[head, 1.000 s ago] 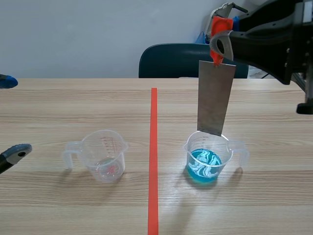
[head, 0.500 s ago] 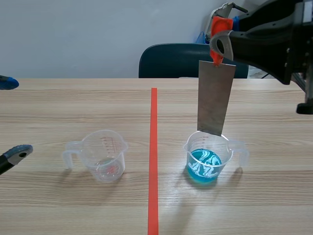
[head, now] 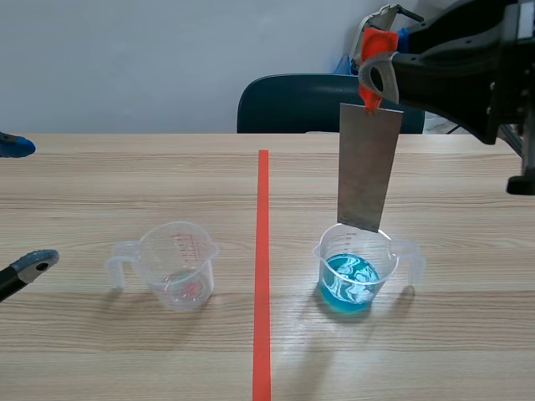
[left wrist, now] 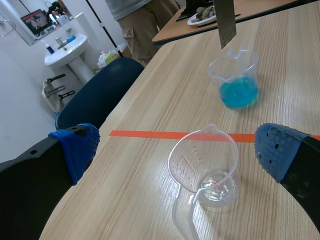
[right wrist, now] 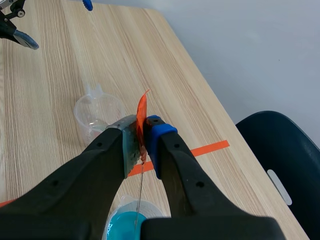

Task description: Do the redox reaction experiment

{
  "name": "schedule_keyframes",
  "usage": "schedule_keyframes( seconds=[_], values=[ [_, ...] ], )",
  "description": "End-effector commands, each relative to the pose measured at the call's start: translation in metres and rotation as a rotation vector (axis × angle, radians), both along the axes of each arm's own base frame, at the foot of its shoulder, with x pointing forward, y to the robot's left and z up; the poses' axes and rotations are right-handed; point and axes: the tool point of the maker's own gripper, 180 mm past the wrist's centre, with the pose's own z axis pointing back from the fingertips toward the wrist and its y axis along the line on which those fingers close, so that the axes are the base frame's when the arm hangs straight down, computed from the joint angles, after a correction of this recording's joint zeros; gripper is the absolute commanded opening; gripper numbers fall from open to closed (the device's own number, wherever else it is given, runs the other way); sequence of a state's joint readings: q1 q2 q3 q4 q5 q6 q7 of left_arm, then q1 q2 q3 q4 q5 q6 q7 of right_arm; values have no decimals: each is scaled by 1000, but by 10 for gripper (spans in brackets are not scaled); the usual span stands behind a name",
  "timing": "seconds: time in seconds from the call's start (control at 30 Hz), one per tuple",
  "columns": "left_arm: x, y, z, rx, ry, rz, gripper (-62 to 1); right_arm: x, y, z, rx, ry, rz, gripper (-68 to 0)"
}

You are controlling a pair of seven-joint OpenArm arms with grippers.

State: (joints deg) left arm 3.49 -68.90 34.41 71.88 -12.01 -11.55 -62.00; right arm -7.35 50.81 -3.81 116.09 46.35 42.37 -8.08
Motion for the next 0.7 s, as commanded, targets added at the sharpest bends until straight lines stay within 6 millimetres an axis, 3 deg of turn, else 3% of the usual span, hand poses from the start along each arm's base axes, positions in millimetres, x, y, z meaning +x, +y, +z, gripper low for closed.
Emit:
schedule_keyframes(
  seconds=[0.0, 0.4, 0.67],
  values=[
    [0, -4, 11, -29, -25, -15, 14, 0, 0, 9, 13, -24, 10, -665],
    [1, -3, 12, -35, -25, -10, 14, -2, 4, 10, 24, -23, 22, -665],
    [1, -3, 12, -34, -25, -10, 14, 0, 25, 18, 43, -53, 71, -665]
  ],
)
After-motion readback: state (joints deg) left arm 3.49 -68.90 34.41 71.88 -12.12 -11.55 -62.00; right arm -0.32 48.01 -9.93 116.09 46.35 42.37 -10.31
